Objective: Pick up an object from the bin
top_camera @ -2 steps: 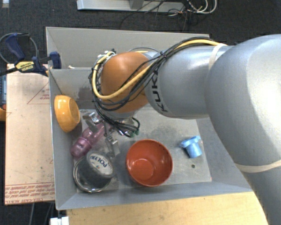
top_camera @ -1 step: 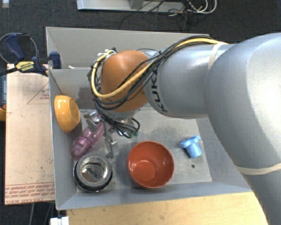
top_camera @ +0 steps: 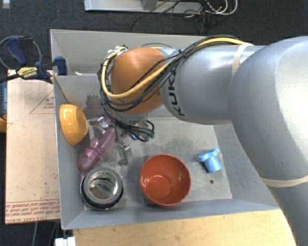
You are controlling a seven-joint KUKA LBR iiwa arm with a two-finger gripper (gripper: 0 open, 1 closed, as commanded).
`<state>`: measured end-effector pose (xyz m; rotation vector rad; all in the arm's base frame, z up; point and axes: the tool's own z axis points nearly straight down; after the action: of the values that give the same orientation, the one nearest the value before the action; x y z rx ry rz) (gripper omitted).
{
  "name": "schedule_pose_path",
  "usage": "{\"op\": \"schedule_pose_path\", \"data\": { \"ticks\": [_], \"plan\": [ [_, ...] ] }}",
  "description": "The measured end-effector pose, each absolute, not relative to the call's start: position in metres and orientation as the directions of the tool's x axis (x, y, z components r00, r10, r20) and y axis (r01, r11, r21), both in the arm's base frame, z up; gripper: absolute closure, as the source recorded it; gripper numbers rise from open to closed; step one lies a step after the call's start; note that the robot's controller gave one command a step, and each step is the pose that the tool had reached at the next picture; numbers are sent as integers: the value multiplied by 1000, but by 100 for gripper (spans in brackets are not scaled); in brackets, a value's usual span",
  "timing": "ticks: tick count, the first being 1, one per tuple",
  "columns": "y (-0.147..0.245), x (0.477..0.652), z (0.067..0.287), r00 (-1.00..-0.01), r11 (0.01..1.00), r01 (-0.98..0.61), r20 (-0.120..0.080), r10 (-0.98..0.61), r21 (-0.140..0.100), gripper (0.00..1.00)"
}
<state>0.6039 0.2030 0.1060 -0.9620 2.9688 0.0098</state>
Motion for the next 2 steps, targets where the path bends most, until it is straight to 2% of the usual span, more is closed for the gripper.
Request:
{"op": "schedule_pose_path", "data": {
  "ticks": [1,2],
  "plan": [
    [219,606,80,-828,829,-560,-40,-560,-7,0],
    [202,609,79,-785,786,-618,-50,-617,-4,100]
  ]
}}
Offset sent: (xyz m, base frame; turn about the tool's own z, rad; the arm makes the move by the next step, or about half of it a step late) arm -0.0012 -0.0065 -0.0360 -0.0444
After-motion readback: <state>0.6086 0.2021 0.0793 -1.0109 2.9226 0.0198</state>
